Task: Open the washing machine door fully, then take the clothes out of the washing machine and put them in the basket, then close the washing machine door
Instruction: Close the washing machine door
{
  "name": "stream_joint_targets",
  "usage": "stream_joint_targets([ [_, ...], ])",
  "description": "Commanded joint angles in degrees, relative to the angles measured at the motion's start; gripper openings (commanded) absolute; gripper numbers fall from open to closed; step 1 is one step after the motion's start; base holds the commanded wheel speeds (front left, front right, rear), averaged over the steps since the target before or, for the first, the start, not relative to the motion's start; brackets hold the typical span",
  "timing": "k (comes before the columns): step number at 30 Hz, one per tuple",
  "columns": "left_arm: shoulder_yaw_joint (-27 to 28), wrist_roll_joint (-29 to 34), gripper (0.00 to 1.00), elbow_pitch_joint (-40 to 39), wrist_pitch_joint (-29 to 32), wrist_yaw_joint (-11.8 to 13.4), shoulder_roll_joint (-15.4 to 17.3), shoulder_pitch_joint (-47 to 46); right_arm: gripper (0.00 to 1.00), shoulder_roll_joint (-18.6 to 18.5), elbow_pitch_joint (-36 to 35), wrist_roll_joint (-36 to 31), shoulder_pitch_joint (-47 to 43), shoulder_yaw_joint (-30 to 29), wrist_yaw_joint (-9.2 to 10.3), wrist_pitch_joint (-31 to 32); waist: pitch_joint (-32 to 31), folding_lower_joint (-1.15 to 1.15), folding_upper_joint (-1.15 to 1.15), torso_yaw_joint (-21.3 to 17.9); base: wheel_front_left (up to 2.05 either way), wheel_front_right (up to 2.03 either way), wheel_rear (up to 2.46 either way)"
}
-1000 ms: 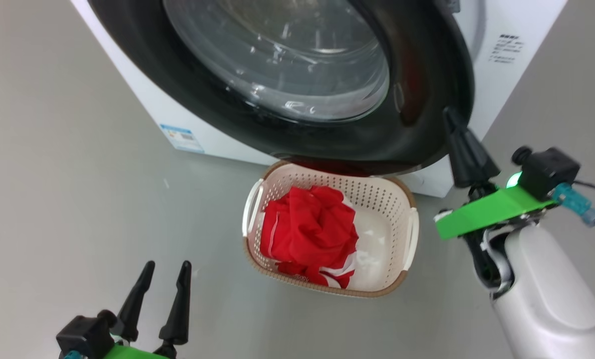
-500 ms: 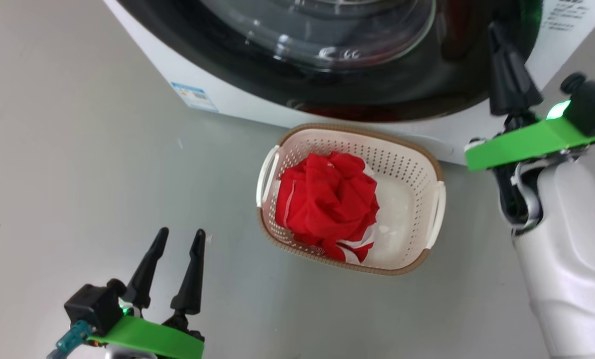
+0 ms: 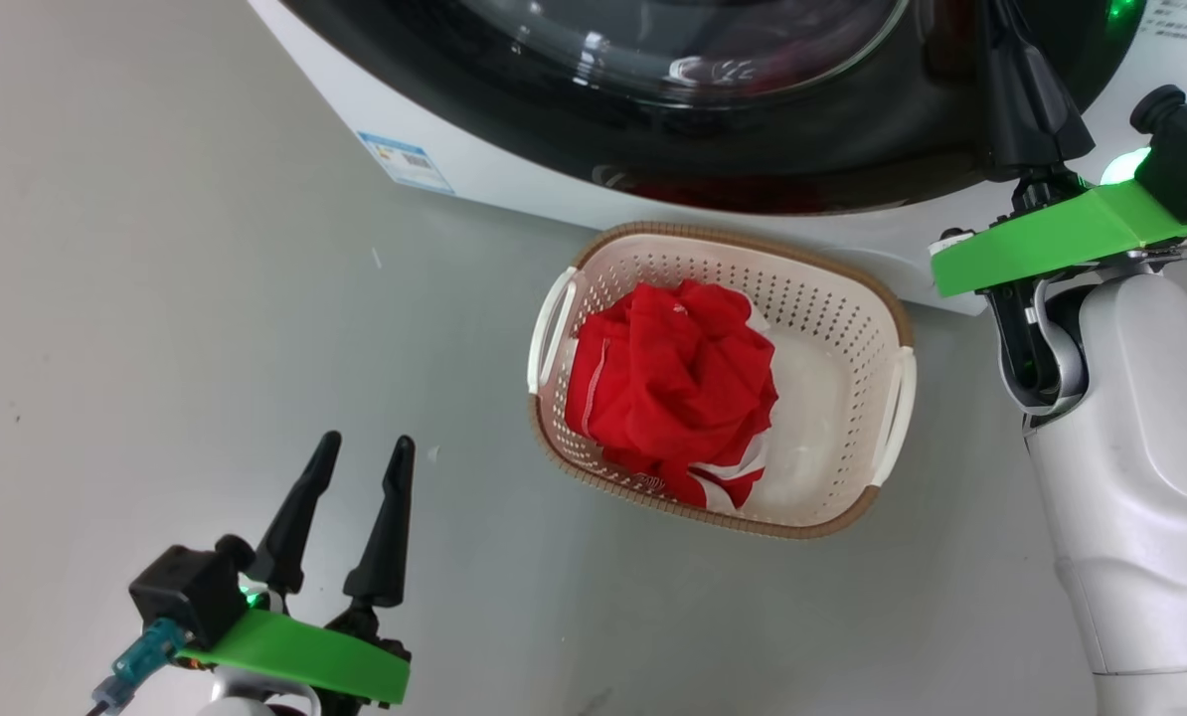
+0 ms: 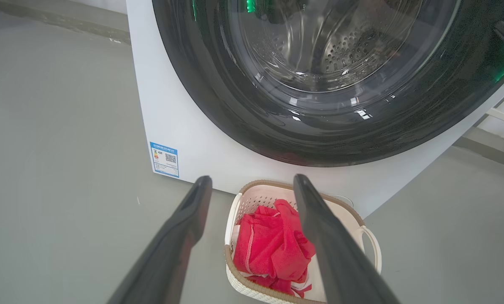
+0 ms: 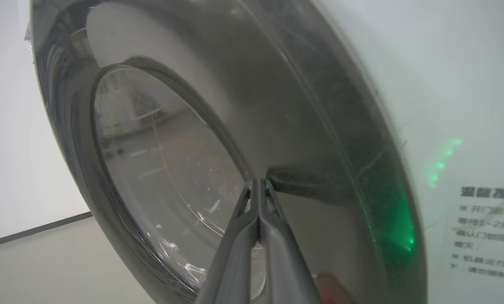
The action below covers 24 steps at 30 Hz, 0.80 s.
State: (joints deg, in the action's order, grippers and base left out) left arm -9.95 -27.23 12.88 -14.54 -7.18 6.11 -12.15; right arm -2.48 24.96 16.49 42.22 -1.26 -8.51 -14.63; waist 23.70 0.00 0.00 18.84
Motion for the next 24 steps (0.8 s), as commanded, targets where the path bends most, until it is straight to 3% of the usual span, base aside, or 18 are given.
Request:
stream_joint_targets([
  [1, 2.2, -0.3, 1.0, -0.7, -0.5, -0.3, 1.9, -0.4, 0.0, -0.4, -1.5, 0.0, 1.5, 0.8, 1.02, -0.4, -1.2, 0.0, 0.0, -0.6, 0.0, 0.0, 0.0],
  [5, 2.8, 0.1, 1.0, 0.0, -0.5, -0.3, 2.3, 0.6, 0.0, -0.4, -1.7, 0.6, -2.4, 4.0, 1.02, -0.4, -3.7, 0.0, 0.0, -1.7, 0.0, 0.0, 0.0],
  [6, 3.0, 0.2, 1.0, 0.2, -0.5, -0.3, 2.5, 0.9, 0.05, -0.4, -2.0, 0.9, -3.6, 4.6, 1.02, -0.4, -4.4, 0.0, 0.0, -2.1, 0.0, 0.0, 0.0],
  [8, 3.1, 0.3, 1.0, 0.4, -0.5, -0.3, 2.9, 1.6, 0.35, -0.4, -2.6, 1.5, -6.4, 5.5, 1.02, -0.4, -6.0, 0.0, 0.0, -2.9, 0.0, 0.0, 0.0],
  [9, 3.1, 0.3, 1.0, 0.4, -0.5, -0.3, 2.9, 1.6, 0.35, -0.4, -2.6, 1.5, -6.4, 5.5, 1.02, -0.4, -6.0, 0.0, 0.0, -2.9, 0.0, 0.0, 0.0],
  [10, 3.3, 0.4, 1.0, 0.5, -0.5, -0.3, 3.1, 2.0, 0.47, -0.4, -2.9, 1.8, -7.7, 5.9, 1.02, -0.4, -6.7, 0.0, 0.0, -3.4, 0.0, 0.0, 0.0],
  [12, 3.7, 0.5, 1.0, 0.8, -0.5, -0.3, 3.7, 2.9, 0.96, -0.4, -3.7, 2.5, -10.3, 6.6, 1.02, -0.4, -8.2, 0.0, 0.0, -4.4, 0.0, 0.0, 0.0],
  [13, 4.0, 0.6, 1.0, 0.8, -0.5, -0.3, 3.9, 3.3, 1.0, -0.4, -4.0, 2.7, -11.7, 7.0, 1.02, -0.4, -9.0, 0.0, 0.0, -5.0, 0.0, 0.0, 0.0],
  [24, 6.4, 1.9, 1.0, 1.2, -0.5, -0.3, 5.7, 6.8, 1.0, -0.4, -6.4, 2.9, -25.3, 8.2, 1.02, -0.4, -14.5, 0.0, 0.0, -10.5, 0.0, 0.0, 0.0],
])
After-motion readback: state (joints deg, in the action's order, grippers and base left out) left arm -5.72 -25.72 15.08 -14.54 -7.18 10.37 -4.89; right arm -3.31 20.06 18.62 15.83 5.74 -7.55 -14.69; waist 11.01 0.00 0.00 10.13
